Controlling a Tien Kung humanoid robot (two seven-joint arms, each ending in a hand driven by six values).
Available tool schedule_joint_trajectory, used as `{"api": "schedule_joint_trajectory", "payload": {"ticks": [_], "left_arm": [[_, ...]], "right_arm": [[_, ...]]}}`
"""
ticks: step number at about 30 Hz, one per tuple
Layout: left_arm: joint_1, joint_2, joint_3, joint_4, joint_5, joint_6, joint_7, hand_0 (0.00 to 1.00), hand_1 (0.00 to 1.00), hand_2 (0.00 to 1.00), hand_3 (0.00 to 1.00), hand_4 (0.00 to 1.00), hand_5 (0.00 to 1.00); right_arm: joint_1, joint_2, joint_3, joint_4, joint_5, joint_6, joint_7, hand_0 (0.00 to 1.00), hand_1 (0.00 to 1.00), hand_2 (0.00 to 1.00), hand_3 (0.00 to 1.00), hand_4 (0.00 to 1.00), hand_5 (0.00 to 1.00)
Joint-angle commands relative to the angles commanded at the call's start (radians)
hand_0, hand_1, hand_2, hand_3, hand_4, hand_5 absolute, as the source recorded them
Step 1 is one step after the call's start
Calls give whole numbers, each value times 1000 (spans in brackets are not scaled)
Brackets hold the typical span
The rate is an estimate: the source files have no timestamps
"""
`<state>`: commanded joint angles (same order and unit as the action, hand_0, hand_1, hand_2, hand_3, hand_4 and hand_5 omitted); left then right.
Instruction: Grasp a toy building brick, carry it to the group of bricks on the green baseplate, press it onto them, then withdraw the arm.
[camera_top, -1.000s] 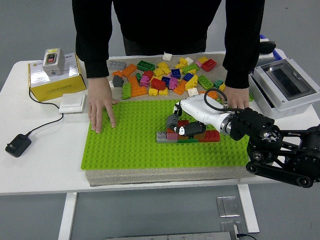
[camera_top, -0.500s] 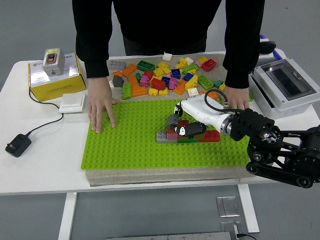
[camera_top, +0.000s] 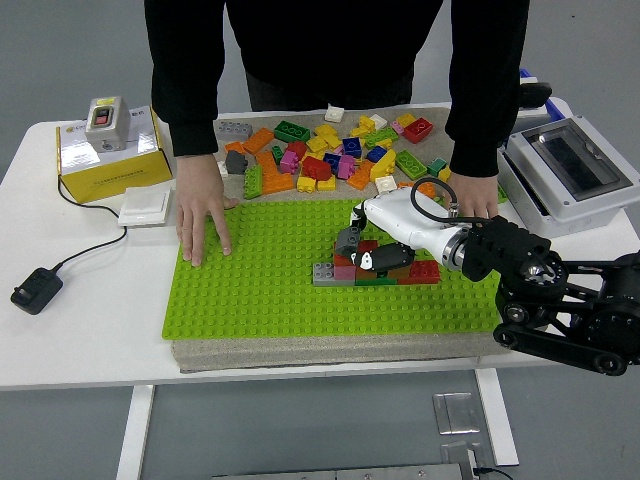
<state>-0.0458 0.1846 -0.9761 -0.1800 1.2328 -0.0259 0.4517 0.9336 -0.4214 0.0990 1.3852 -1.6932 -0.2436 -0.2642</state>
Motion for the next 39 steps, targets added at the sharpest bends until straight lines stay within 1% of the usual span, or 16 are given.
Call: {"api": "schedule_joint_trajectory", "payload": {"ticks": [2, 3, 9, 24, 39], "left_arm": [[0, 0, 0, 0, 0, 0, 0, 702, 661, 527, 658, 167, 706], [0, 0, 0, 0, 0, 1, 0, 702, 661, 524, 657, 166, 706], [0, 0, 0, 0, 0, 2, -1, 702, 661, 524, 657, 165, 707], [0, 1, 4, 0, -2, 7, -4, 701, 661, 522, 656, 164, 707], [0, 1, 6, 0, -3, 10, -7, 700, 661, 519, 652, 157, 709]], "right_arm": [[0, 0, -1, 0, 0, -1, 0, 46, 105, 651, 677, 629, 518], [0, 1, -2, 0, 1, -1, 0, 46, 105, 649, 706, 628, 517], [0, 1, -2, -1, 0, -1, 0, 46, 106, 650, 712, 626, 516], [0, -4, -2, 6, -8, -8, -1, 46, 105, 652, 717, 627, 515], [-3, -17, -1, 21, -12, -20, 3, 46, 105, 651, 717, 627, 514]]}}
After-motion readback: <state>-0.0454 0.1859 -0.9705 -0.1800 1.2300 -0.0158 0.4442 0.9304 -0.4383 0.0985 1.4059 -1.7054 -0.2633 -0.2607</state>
